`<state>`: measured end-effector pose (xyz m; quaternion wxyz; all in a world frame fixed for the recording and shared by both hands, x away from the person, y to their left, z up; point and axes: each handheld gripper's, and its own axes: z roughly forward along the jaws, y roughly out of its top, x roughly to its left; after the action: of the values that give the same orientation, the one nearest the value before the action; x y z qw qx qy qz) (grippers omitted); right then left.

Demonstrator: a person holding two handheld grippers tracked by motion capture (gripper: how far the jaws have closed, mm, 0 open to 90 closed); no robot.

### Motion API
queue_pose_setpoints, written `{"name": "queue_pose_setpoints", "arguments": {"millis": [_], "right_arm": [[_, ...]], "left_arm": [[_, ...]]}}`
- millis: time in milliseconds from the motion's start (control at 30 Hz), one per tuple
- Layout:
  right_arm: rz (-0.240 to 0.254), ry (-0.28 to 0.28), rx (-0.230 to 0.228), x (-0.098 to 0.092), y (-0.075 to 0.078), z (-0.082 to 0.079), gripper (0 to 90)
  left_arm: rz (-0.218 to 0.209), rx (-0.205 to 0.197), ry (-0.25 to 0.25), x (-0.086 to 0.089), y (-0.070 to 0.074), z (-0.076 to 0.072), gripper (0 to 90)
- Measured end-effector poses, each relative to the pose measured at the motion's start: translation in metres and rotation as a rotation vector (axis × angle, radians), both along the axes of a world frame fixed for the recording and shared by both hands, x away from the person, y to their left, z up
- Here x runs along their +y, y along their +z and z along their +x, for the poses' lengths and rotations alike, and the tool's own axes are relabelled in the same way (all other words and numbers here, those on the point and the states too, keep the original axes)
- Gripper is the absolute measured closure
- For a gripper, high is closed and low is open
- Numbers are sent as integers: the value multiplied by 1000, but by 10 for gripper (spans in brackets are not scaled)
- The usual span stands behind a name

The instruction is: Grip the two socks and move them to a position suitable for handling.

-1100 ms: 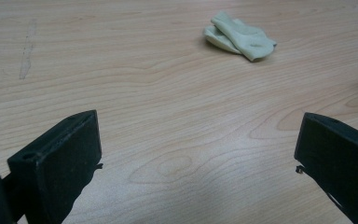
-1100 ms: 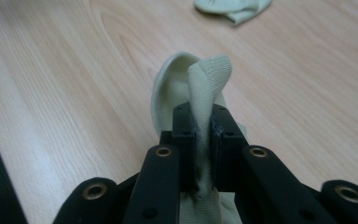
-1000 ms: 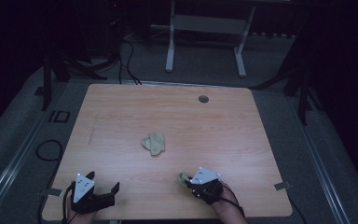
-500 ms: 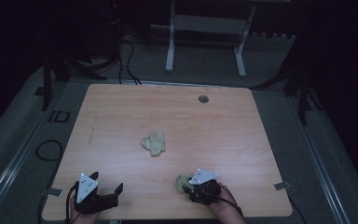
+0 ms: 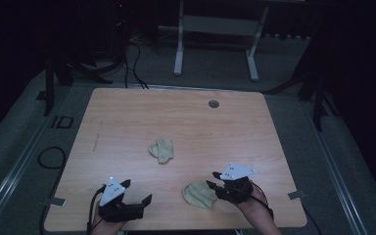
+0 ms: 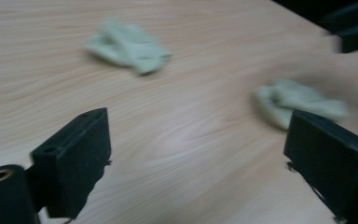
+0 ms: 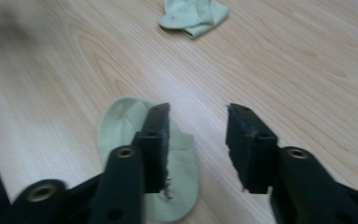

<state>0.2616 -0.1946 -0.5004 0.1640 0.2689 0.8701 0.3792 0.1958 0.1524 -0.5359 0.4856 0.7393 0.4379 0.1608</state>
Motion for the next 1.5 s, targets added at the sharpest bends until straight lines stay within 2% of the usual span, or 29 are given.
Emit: {"name": "queue_pose_setpoints", "arguments": {"millis": [33, 100, 200, 233, 267, 333, 367, 400, 467, 533, 567, 667, 733, 767, 800, 867, 900, 933, 1000, 1100, 1133, 1233, 1300, 1333, 1367, 1400, 1467, 1500], "right_arm": [[3, 5, 10, 0, -2, 2, 621], [4, 17, 50, 4, -12, 8, 638], [-5, 35, 76, 9, -18, 9, 633], [-11, 45, 89, 11, -21, 10, 623], [-25, 60, 94, 17, -26, 9, 615], [-31, 83, 93, 23, -29, 8, 608], [-31, 83, 93, 23, -29, 8, 608], [-54, 89, 82, 27, -33, 10, 609], [-63, 83, 89, 28, -35, 12, 609], [-82, 70, 111, 29, -42, 20, 608], [-90, 70, 127, 29, -45, 23, 601], [-109, 69, 144, 29, -51, 26, 595], [-89, 69, 155, 27, -52, 26, 606], [-86, 69, 150, 26, -53, 26, 677], [-86, 69, 150, 26, -53, 26, 677], [-83, 72, 147, 26, -53, 25, 704], [-84, 71, 142, 26, -53, 24, 737], [-98, 69, 130, 27, -52, 22, 776], [-111, 65, 115, 28, -48, 19, 810], [-102, 65, 105, 25, -42, 18, 818], [-102, 65, 105, 25, -42, 18, 818], [-68, 46, 83, 18, -32, 17, 822], [-34, 27, 68, 12, -25, 16, 823], [-14, 2, 40, 6, -17, 14, 822], [-14, 2, 40, 6, -17, 14, 822], [-1, -10, 28, 0, -11, 12, 822], [-1, -10, 28, 0, -11, 12, 822], [11, -35, 13, -8, -5, 10, 822]], "left_arm": [[-6, 5, -35, -7, 1, 3, 154], [-5, 30, -112, -24, 3, 9, 181], [39, 53, -198, -50, 1, 17, 218], [61, 61, -213, -58, -1, 21, 224], [77, 66, -228, -65, -4, 24, 290], [96, 86, -256, -76, -9, 33, 350], [101, 92, -266, -81, -11, 37, 350], [107, 98, -271, -85, -14, 41, 428], [91, 120, -283, -92, -18, 49, 430], [122, 132, -288, -98, -21, 56, 483], [136, 151, -295, -102, -25, 62, 515], [158, 173, -299, -105, -28, 66, 554], [179, 189, -302, -108, -30, 69, 617], [182, 191, -296, -108, -31, 69, 677], [182, 194, -290, -109, -31, 70, 677], [186, 195, -286, -109, -31, 70, 782], [185, 201, -282, -109, -31, 72, 782], [181, 200, -283, -109, -30, 71, 870], [182, 193, -282, -109, -31, 69, 884], [198, 173, -275, -107, -29, 66, 887], [188, 174, -270, -106, -29, 65, 887], [206, 155, -254, -102, -26, 62, 887], [196, 148, -236, -97, -24, 60, 888], [194, 143, -225, -95, -23, 59, 888], [193, 138, -215, -92, -21, 58, 888], [187, 138, -205, -88, -20, 57, 888], [185, 134, -194, -85, -19, 57, 887], [180, 136, -170, -79, -17, 55, 888]]}}
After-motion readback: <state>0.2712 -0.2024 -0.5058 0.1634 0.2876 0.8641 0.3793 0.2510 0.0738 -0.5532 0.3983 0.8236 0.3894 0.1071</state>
